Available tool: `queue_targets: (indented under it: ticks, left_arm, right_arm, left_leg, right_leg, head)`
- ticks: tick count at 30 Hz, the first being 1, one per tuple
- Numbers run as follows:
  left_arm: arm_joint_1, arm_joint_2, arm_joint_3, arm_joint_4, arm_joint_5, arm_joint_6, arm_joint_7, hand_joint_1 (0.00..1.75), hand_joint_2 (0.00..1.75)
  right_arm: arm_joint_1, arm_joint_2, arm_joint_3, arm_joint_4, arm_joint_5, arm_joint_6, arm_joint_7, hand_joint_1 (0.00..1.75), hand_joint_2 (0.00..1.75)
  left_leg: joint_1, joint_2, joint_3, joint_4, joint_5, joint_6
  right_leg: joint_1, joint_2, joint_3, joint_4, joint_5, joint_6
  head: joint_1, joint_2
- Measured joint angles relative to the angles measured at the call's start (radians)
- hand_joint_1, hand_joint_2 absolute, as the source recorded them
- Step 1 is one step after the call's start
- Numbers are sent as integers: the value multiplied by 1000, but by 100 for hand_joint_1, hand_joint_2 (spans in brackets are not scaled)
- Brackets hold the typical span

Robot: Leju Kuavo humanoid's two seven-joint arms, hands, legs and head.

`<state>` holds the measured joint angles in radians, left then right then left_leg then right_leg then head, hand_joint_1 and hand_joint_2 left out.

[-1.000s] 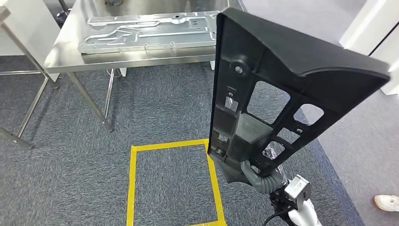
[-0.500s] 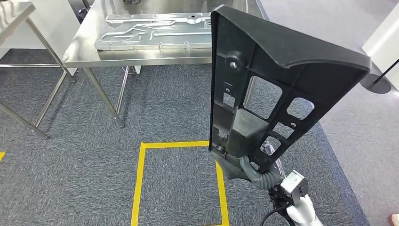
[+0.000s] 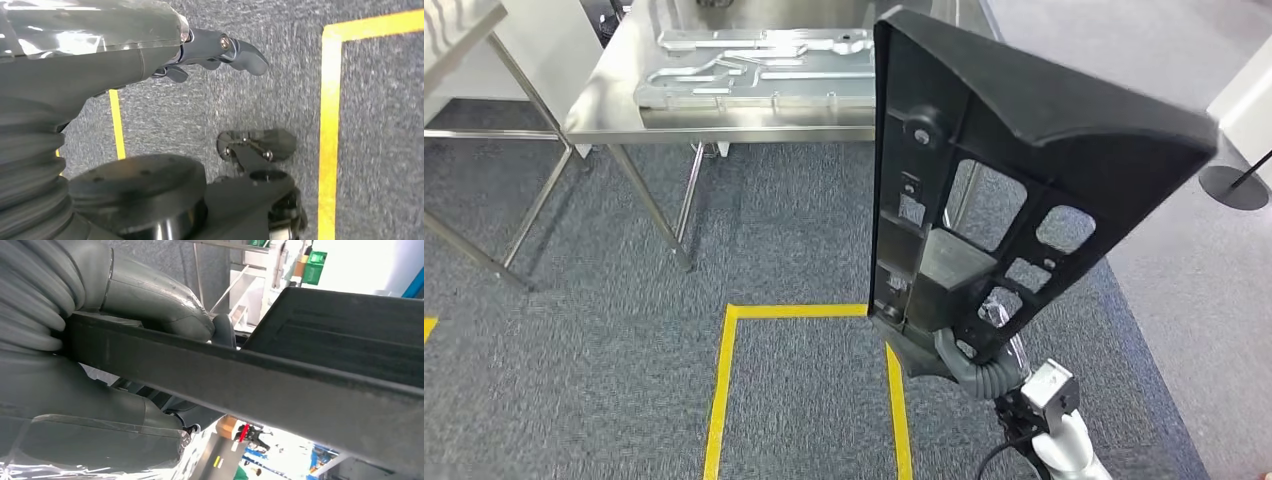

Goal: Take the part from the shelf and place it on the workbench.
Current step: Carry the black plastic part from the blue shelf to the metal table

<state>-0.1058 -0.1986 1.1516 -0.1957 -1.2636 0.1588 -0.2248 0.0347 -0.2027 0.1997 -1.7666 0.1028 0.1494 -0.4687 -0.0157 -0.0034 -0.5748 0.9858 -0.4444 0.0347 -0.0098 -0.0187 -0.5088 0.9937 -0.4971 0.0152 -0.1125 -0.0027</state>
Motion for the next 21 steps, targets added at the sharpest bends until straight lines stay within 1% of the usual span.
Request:
queue_targets:
  ticks: [1,2,3,4,5,6,7,8,9,10,11,12,13,14,15,16,17,18,19,20,21]
  left_arm:
    - [1,0,0,0,-2,0,0,0,175]
    - [0,-1,0,0,-3,-1,0,0,175]
    - [-1,-2,-1,0,-4,-2,0,0,175]
    - [-3,-2,-1,0,-5,-3,0,0,175]
    - [-3,-2,-1,0,-7,-4,0,0,175]
    - [-3,-2,-1,0,-8,-5,0,0,175]
    - [-2,-2,-1,0,-10,-6,0,0,175]
    - [-1,-2,-1,0,-11,-7,0,0,175]
    - [0,-2,-2,0,-12,-8,0,0,175]
    - [0,-2,-2,0,-12,-8,0,0,175]
    - [0,-2,-2,0,-11,-9,0,0,175]
    - [-1,-3,-2,0,-10,-9,0,0,175]
    - [-2,-3,-2,0,-8,-9,0,0,175]
    - [-2,-3,-2,0,-7,-9,-1,0,175]
    - [-2,-3,-2,0,-6,-9,-2,0,175]
    - [-2,-4,-2,0,-6,-9,-4,0,175]
    - [-2,-4,-2,0,-6,-9,-6,0,175]
    - [-3,-5,-2,0,-6,-9,-7,0,175]
    - [-3,-5,-2,0,-6,-9,-9,0,175]
    - [-2,-5,-2,0,-6,-9,-9,0,175]
    - [1,-5,-2,0,-5,-9,-9,0,175]
  right_arm:
    - [0,0,0,0,0,-1,0,166,175]
    - [0,1,0,0,0,-2,-1,166,175]
    - [0,1,-1,0,-1,-3,-2,166,175]
    - [1,1,-2,0,-1,-4,-3,166,175]
    - [4,1,-2,0,-1,-5,-5,166,175]
    - [9,1,-2,0,-1,-8,-6,166,175]
    - [16,1,-3,1,-1,-11,-8,166,175]
    - [23,1,-3,0,-1,-14,-9,166,175]
    - [30,1,-3,-2,0,-17,-10,166,175]
    - [36,1,-3,-4,0,-19,-11,166,175]
    - [41,2,-2,-7,1,-20,-11,166,175]
    - [44,2,-2,-10,2,-20,-12,166,175]
    - [47,2,-2,-13,3,-20,-13,166,175]
    - [48,3,-2,-15,4,-20,-13,166,175]
    - [49,3,-2,-18,5,-20,-13,166,175]
    - [49,3,-2,-20,6,-20,-13,166,175]
    - [48,3,-2,-22,7,-20,-13,166,175]
    - [46,3,-1,-24,7,-20,-13,166,175]
    - [45,3,-1,-25,8,-19,-13,166,175]
    - [44,2,-1,-25,8,-19,-13,166,175]
    - [44,2,-1,-25,8,-18,-13,166,175]
  left_leg:
    - [2,-2,12,-8,-1,5]
    - [3,-4,25,-15,-2,9]
    - [4,-6,38,-21,-4,13]
    - [4,-6,45,-23,-8,16]
    - [4,-8,49,-23,-13,19]
    - [3,-9,54,-23,-18,19]
    - [3,-11,60,-23,-24,19]
    - [3,-14,69,-22,-32,18]
    - [3,-16,80,-22,-40,15]
    - [3,-17,92,-22,-50,12]
    - [2,-18,102,-21,-60,8]
    - [2,-19,108,-20,-69,2]
    - [1,-19,111,-18,-76,-4]
    - [0,-18,114,-15,-80,-9]
    - [1,-18,116,-12,-84,-15]
    - [2,-16,115,1,-86,-19]
    - [3,-14,104,31,-88,-24]
    - [5,-13,77,79,-96,-29]
    - [8,-11,37,144,-111,-35]
    - [10,-9,-10,213,-133,-40]
    - [12,-8,-53,268,-159,-43]
  right_leg:
    - [-1,1,1,12,-2,5]
    - [-2,3,-6,31,-12,8]
    - [-3,6,-29,74,-33,11]
    - [-4,10,-65,133,-59,14]
    - [-4,12,-110,200,-84,16]
    - [-4,13,-155,259,-99,17]
    - [-5,14,-183,284,-94,18]
    - [-6,14,-193,273,-67,18]
    - [-7,14,-183,223,-21,17]
    - [-9,14,-162,152,31,16]
    - [-8,14,-142,89,65,14]
    - [-6,14,-127,44,82,9]
    - [-3,14,-121,21,85,3]
    - [0,15,-119,18,75,-4]
    - [1,15,-114,15,73,-12]
    - [0,16,-106,12,71,-19]
    - [-1,16,-96,10,65,-25]
    - [-2,15,-84,8,58,-30]
    - [-2,14,-74,7,49,-33]
    - [-2,13,-63,7,40,-35]
    - [-1,13,-53,7,31,-36]
  head:
    - [0,0]
    - [0,0]
    - [0,0]
    - [0,0]
    - [0,0]
    - [0,0]
    - [0,0]
    - [0,0]
    - [0,0]
    - [0,0]
    - [1,0]
    - [1,0]
    - [1,0]
    - [1,0]
    - [1,0]
    - [2,0]
    - [1,0]
    - [1,0]
    - [1,0]
    - [1,0]
    - [1,0]
